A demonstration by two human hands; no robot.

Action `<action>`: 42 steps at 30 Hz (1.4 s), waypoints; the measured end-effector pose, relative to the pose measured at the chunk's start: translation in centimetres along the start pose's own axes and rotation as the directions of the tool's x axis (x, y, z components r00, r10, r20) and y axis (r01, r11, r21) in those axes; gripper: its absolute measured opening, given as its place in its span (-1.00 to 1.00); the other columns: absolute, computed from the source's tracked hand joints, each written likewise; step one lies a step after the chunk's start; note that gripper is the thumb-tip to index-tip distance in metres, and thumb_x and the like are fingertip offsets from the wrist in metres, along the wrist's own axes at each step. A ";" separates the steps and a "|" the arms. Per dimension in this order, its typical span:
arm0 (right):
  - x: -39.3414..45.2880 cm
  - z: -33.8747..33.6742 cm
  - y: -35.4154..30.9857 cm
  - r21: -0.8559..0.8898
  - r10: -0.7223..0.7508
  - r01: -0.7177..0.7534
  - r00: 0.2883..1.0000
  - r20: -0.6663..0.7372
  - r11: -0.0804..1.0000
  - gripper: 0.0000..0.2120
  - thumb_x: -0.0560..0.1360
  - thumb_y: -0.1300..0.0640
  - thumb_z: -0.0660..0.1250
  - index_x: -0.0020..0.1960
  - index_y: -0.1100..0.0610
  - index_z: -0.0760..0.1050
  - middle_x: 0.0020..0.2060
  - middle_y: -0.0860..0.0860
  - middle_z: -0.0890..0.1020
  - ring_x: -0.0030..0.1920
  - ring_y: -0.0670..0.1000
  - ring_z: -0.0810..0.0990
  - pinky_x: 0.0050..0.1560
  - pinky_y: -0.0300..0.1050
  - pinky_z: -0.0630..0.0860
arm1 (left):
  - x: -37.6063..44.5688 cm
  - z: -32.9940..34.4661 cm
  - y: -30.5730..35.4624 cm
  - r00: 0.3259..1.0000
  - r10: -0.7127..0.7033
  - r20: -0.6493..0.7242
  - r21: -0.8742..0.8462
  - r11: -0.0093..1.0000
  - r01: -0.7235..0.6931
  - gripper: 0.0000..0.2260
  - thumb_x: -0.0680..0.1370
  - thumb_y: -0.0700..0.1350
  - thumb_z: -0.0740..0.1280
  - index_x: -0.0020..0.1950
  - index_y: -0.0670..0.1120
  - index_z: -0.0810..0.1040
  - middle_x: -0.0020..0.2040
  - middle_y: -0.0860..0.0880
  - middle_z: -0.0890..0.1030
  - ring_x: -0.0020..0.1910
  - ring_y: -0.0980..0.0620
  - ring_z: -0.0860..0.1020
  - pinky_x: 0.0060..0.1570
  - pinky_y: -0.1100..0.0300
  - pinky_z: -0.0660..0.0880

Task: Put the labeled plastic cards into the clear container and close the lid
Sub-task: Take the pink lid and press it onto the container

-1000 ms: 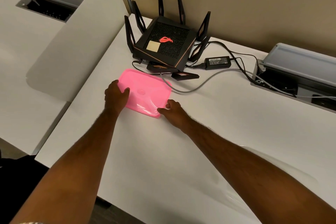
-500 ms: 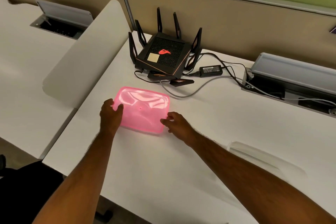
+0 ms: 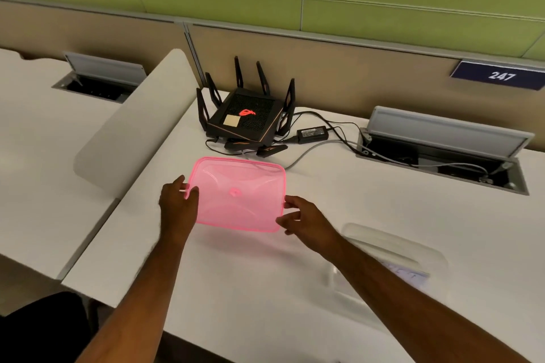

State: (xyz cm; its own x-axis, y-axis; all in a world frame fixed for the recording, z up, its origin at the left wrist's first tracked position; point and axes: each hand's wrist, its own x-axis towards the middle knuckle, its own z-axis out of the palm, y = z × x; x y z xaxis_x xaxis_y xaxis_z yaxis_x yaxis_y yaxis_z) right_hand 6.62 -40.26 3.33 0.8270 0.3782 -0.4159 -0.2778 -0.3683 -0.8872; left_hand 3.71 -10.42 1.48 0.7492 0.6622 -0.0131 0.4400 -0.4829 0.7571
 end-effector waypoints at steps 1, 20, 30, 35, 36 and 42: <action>-0.9 -0.7 0.3 0.001 -0.012 0.012 1.000 -0.012 1.000 -0.41 0.54 0.28 0.45 0.52 0.24 0.33 0.34 0.14 0.50 0.02 0.07 0.67 -0.05 -0.01 0.65 | -0.5 0.1 0.6 1.000 0.025 0.017 0.014 1.000 -0.026 -0.60 0.61 -0.21 0.39 0.45 -0.20 0.51 0.26 -0.25 0.54 0.18 -0.23 0.59 0.19 -0.03 0.52; -14.0 -13.0 6.4 0.295 0.021 0.086 0.940 -0.340 0.952 -0.65 0.58 0.23 0.41 0.35 0.13 0.55 0.03 0.11 0.64 0.02 0.09 0.67 0.15 0.10 0.65 | -11.2 7.0 10.8 0.931 0.306 0.199 -0.105 0.951 -0.290 -0.63 0.57 -0.17 0.47 0.36 0.03 0.59 0.03 -0.03 0.50 -0.15 0.10 0.53 -0.18 0.30 0.48; -18.0 -17.9 9.2 0.339 0.027 0.163 0.869 -0.494 0.927 -0.72 0.62 0.25 0.35 0.29 0.04 0.60 0.04 0.01 0.75 -0.01 0.08 0.75 0.04 -0.01 0.66 | -16.1 9.8 15.2 0.903 0.353 0.246 -0.257 0.922 -0.291 -0.68 0.63 -0.01 0.39 0.39 0.10 0.58 -0.02 0.14 0.63 -0.06 0.25 0.59 -0.13 0.34 0.52; -19.5 -19.6 10.4 0.389 0.045 0.205 0.837 -0.545 0.898 -0.73 0.68 0.27 0.23 0.30 0.13 0.60 0.11 0.01 0.75 0.06 0.09 0.74 -0.04 -0.08 0.69 | -17.7 10.6 16.3 0.898 0.330 0.291 -0.316 0.919 -0.235 -0.63 0.68 0.20 0.20 0.27 0.05 0.69 0.11 0.15 0.74 0.10 0.21 0.67 0.12 0.25 0.57; -19.8 -19.8 10.7 0.405 0.054 0.211 0.832 -0.551 0.890 -0.73 0.69 0.25 0.22 0.29 0.13 0.61 0.11 0.02 0.74 0.07 0.10 0.74 -0.03 -0.03 0.68 | -18.0 10.8 16.5 0.907 0.283 0.313 -0.342 0.924 -0.170 -0.58 0.68 0.26 0.16 0.20 0.07 0.72 0.04 0.15 0.75 0.05 0.23 0.69 0.08 0.21 0.58; -20.8 -21.2 12.5 0.458 0.083 0.217 0.831 -0.550 0.862 -0.74 0.67 0.20 0.24 0.22 0.11 0.68 0.10 0.09 0.75 0.09 0.15 0.73 0.11 0.18 0.65 | -18.6 12.2 16.4 0.876 0.132 0.465 -0.416 0.905 0.084 -0.54 0.63 0.31 0.21 -0.02 0.04 0.77 -0.08 0.12 0.78 -0.07 0.19 0.72 -0.08 0.14 0.56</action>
State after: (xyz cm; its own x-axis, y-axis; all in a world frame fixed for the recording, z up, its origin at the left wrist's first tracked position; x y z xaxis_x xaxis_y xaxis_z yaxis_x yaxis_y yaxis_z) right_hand -3.75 -70.73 5.11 0.9330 -0.1835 -0.3096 -0.2837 0.1540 -0.9465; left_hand 3.03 -37.64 6.18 0.9442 0.2497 -0.2148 0.2553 -0.1427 0.9563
